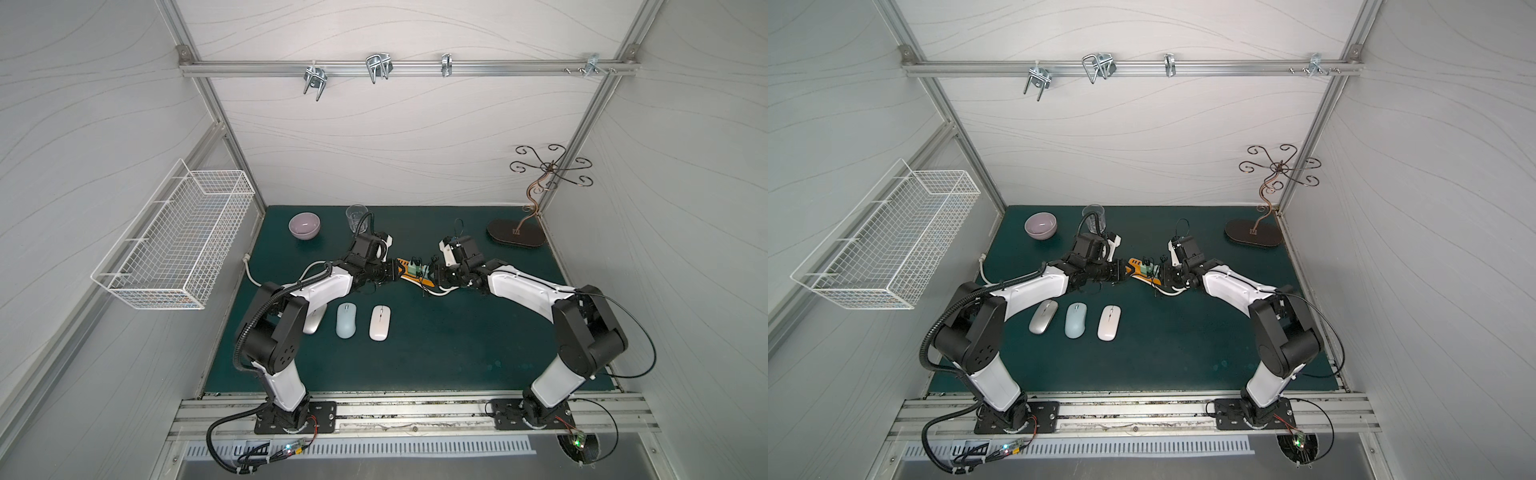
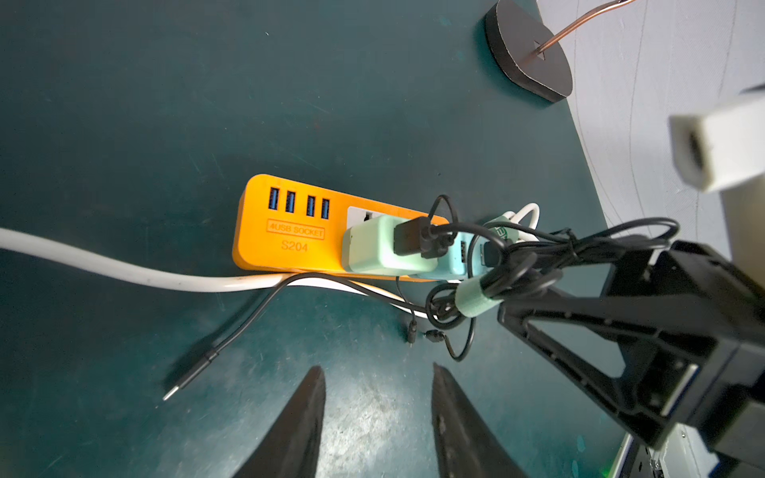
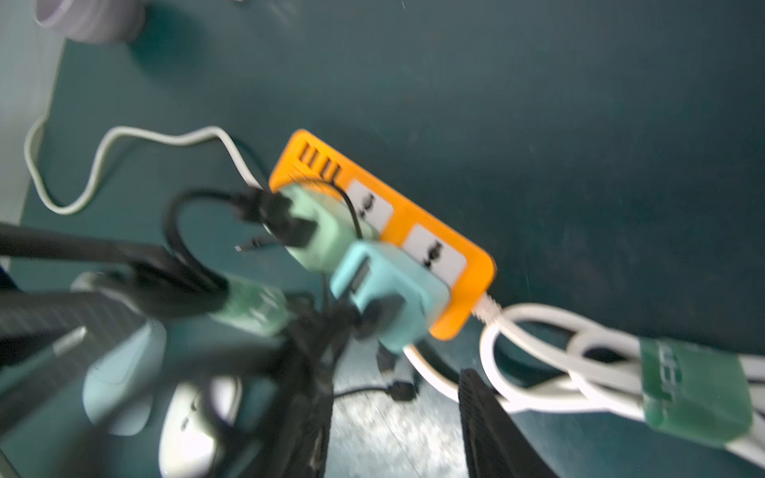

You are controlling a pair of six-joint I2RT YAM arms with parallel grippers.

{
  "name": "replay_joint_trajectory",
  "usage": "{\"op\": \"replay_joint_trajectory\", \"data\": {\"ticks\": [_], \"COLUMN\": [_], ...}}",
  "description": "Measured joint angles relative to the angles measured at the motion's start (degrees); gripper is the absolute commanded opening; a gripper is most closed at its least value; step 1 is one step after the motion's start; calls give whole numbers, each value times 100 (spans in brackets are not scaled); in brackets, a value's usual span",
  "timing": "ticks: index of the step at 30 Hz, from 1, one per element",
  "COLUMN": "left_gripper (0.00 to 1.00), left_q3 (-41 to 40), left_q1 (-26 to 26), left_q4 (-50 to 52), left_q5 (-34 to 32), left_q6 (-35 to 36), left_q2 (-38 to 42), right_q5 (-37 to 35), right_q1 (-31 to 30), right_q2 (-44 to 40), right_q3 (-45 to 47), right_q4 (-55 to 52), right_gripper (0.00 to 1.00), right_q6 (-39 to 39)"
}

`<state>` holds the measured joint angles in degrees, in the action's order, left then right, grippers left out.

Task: Unplug the wireless mouse
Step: Remove the plug from the socket.

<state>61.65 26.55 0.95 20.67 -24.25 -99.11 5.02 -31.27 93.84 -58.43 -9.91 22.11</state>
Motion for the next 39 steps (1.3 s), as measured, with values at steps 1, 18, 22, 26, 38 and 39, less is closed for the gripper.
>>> {"op": "replay_joint_trajectory", "data": {"ticks": [1, 18, 22, 26, 38, 39], "left_gripper": [46, 46, 46, 46, 47, 47], "left_q3": [0, 186, 245, 310, 704, 758], "left_q1": [0, 0, 0, 0, 0, 0], "left_q4": [0, 4, 4, 7, 22, 26], "left_q5": [0, 310, 361, 396, 476, 485], "left_q6": [0, -7, -17, -39, -44, -44], "left_q2": [0, -278, -400, -490, -706, -754], "right_q5": [9, 221, 144, 144, 321, 337], "right_q1": [0, 4, 24, 42, 66, 66], "right_q2": [-61, 291, 420, 542, 828, 846], "right_q3": [103, 369, 299, 258, 28, 26], "right_q4": [59, 1298, 1318, 1368, 1497, 1523], "right_gripper": [52, 47, 47, 38, 38, 38], "right_q6": [-76, -1410, -1561, -1668, -1799, -1812]}}
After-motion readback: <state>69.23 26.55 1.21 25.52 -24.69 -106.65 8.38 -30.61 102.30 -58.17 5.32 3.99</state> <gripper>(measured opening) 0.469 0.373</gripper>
